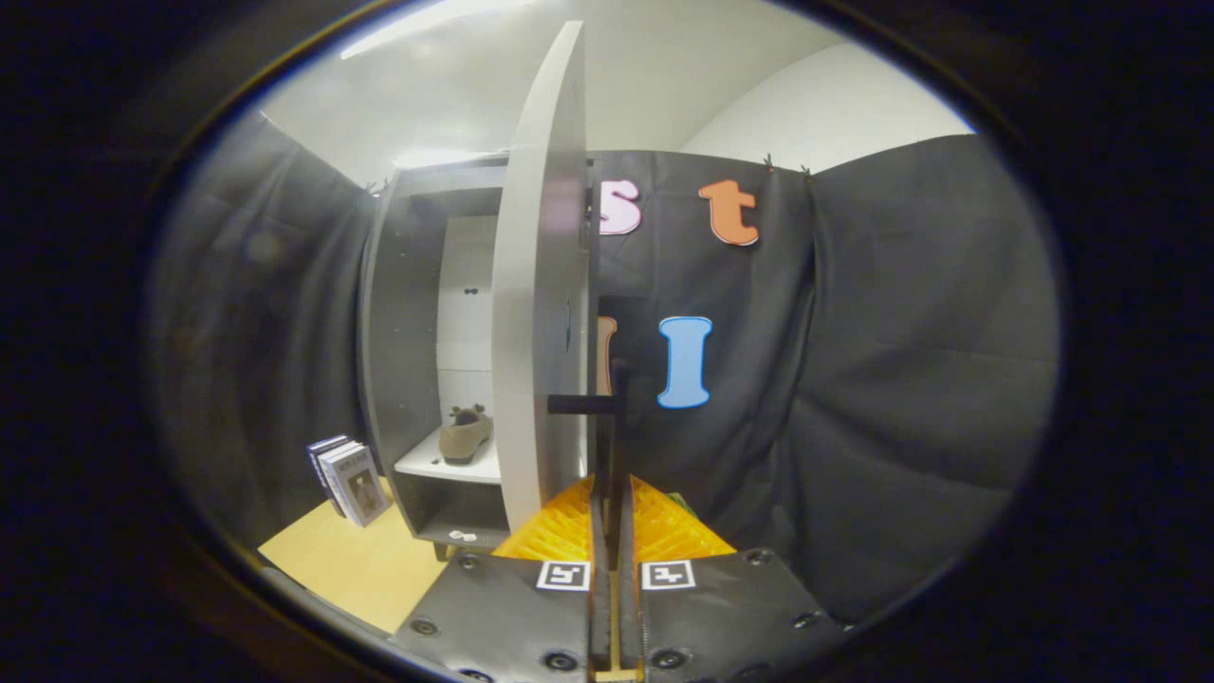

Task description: Open the shoe cabinet door, grab the shoes and put them into the shoe cabinet, then close the shoe cabinet door.

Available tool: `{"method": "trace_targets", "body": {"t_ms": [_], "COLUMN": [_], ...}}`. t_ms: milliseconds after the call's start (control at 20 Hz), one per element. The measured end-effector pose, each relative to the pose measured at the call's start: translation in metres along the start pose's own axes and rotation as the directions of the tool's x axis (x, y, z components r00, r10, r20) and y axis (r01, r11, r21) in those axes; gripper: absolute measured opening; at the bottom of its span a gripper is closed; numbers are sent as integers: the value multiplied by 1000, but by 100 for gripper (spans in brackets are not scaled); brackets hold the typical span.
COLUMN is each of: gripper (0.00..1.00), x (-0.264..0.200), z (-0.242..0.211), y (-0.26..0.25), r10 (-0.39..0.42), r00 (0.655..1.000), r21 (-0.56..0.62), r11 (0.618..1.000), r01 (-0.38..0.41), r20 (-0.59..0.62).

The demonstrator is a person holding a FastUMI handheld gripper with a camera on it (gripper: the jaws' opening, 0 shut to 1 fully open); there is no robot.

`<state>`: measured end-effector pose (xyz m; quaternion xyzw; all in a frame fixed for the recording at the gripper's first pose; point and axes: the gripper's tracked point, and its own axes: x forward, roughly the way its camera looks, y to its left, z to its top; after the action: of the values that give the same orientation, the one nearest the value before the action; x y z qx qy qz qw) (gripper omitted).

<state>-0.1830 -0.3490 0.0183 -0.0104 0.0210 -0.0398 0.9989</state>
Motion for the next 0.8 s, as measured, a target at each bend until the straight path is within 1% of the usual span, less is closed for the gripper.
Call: {"method": "trace_targets", "body": {"t_ms": [150, 400, 650, 800], "gripper": [5, 2, 3, 3], "x": [0, -7, -21, -33], "z": [-1, -4, -3, 0], "y": [-15, -47, -60, -59], "r10": [-22, -85, -113, -120], "r00": [1000, 996, 994, 993], "r21": [-7, -4, -20, -17], "r11": [1000, 996, 993, 993], "r01": [22, 85, 112, 120], "r20": [-5, -19, -16, -3]}}
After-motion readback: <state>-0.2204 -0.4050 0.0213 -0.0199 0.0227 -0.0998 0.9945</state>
